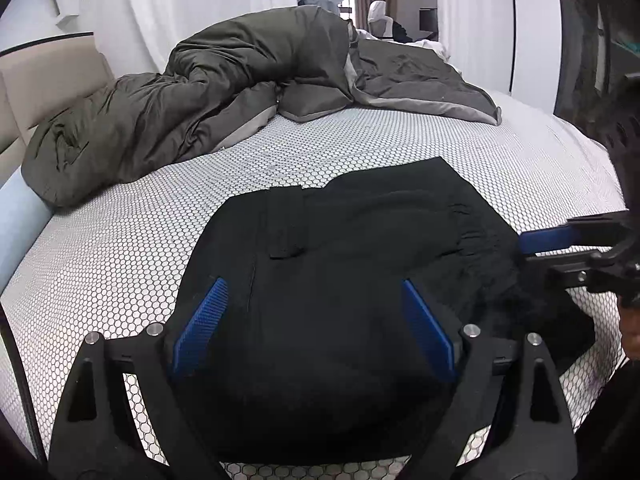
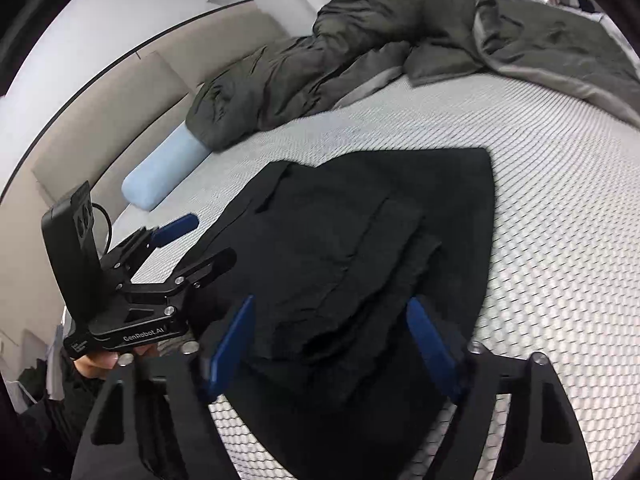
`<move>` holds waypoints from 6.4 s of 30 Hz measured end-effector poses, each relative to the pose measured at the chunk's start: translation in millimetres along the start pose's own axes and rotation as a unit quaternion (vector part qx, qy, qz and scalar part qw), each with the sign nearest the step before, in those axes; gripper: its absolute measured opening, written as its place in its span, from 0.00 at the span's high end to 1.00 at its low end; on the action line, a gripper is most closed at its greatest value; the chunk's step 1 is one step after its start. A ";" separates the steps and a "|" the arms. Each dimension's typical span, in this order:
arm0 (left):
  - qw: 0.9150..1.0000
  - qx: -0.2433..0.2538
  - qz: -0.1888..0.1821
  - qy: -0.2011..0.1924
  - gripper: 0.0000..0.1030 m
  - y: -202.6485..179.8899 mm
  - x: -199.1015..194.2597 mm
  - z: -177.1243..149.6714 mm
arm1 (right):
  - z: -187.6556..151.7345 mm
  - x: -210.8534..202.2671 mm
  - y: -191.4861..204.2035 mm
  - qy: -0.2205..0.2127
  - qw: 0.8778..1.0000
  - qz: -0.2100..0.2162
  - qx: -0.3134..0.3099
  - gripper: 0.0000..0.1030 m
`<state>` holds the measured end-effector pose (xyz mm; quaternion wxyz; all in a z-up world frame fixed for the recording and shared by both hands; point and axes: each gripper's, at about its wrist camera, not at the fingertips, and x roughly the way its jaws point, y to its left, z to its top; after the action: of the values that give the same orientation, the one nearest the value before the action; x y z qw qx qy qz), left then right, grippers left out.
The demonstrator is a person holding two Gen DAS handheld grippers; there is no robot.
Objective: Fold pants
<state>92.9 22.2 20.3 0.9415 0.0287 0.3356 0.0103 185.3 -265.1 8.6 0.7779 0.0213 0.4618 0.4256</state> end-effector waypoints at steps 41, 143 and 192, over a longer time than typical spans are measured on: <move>0.996 -0.090 -0.012 0.024 0.16 53.3 -8.8 -15.2 | -9.2 1.3 -27.4 0.017 0.993 -0.010 0.114 0.48; 0.984 0.058 -0.158 0.066 0.10 -82.3 0.2 -38.1 | -23.7 9.8 -43.0 0.030 0.981 0.053 0.185 0.55; 0.994 -0.007 -0.079 0.071 0.04 17.5 -8.0 -42.1 | -13.4 0.0 34.2 -0.018 1.000 -0.016 0.013 0.71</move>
<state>60.1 41.4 -6.2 0.9134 -0.0050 0.4026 -0.0597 153.4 -248.2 15.5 0.7924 0.0316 0.4540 0.4062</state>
